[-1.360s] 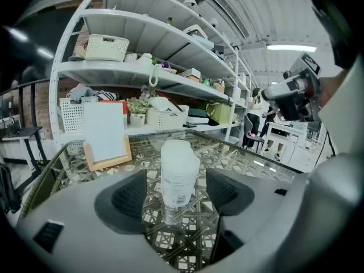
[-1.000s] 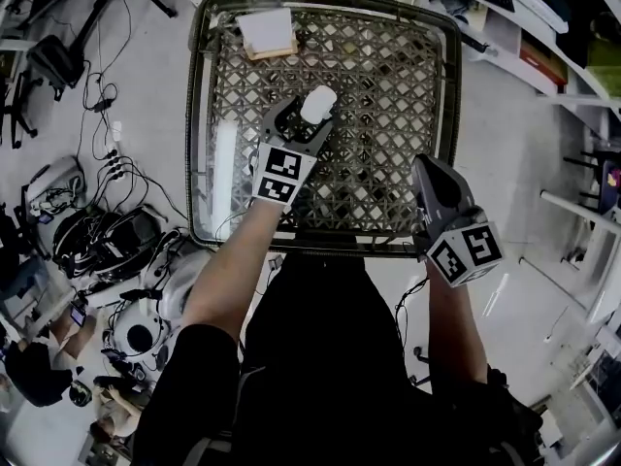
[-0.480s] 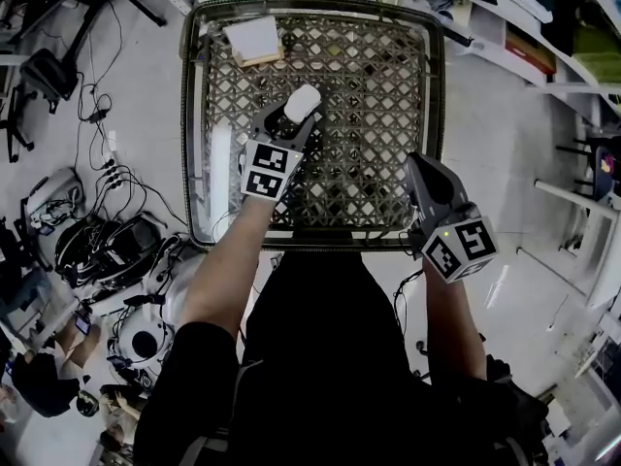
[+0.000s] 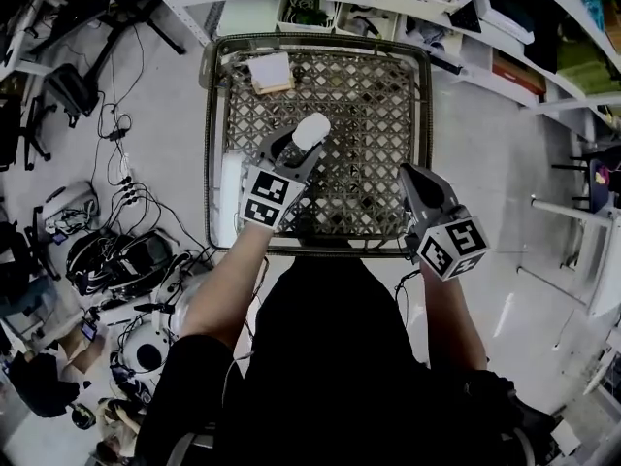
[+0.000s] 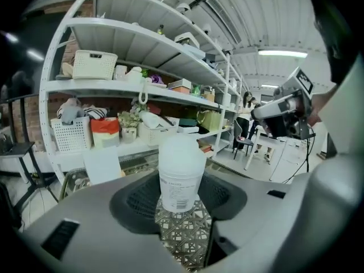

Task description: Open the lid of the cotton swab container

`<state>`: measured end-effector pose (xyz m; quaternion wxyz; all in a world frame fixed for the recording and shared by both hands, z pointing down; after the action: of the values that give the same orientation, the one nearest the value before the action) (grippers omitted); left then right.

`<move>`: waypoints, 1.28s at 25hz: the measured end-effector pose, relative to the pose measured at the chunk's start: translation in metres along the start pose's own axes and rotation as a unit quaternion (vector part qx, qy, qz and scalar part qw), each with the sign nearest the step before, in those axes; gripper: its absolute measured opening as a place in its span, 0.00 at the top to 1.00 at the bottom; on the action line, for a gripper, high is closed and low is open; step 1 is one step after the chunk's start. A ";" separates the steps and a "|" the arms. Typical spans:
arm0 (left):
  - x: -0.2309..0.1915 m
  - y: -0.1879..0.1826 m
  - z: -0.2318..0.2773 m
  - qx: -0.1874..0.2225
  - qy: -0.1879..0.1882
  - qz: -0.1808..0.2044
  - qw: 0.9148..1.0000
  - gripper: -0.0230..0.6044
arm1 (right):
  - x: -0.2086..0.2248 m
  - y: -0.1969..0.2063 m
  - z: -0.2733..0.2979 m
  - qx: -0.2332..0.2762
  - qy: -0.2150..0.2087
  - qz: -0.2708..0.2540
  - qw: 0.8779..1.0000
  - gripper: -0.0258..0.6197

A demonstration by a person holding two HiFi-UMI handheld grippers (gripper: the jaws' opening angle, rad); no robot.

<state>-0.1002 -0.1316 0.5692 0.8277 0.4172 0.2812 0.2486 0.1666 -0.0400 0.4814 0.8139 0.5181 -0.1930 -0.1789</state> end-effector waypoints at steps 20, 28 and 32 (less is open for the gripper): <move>0.074 -0.092 -0.076 -0.046 0.137 0.095 0.985 0.64 | -0.017 -0.064 -0.009 0.065 -0.142 -0.050 0.986 0.80; 0.095 -0.117 -0.078 -0.066 0.214 0.121 0.967 0.64 | -0.027 -0.092 -0.010 0.086 -0.241 -0.110 0.960 0.57; 0.112 -0.123 -0.078 -0.079 0.253 0.149 0.953 0.64 | -0.031 -0.094 -0.011 0.084 -0.278 -0.126 0.949 0.55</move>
<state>-0.0502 -0.0810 0.3998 0.7130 0.3112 0.3957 0.4881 0.1373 -0.0534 0.3876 0.6526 0.5343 -0.3587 -0.3998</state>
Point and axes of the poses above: the fingertips, and each gripper's own axes: z forward along the fingers, x to its right, y out of its underside, the point moved 10 cm from there along -z, backward along the fingers, and after that the axes turned 11 degrees about -z, right-handed, at the moved point
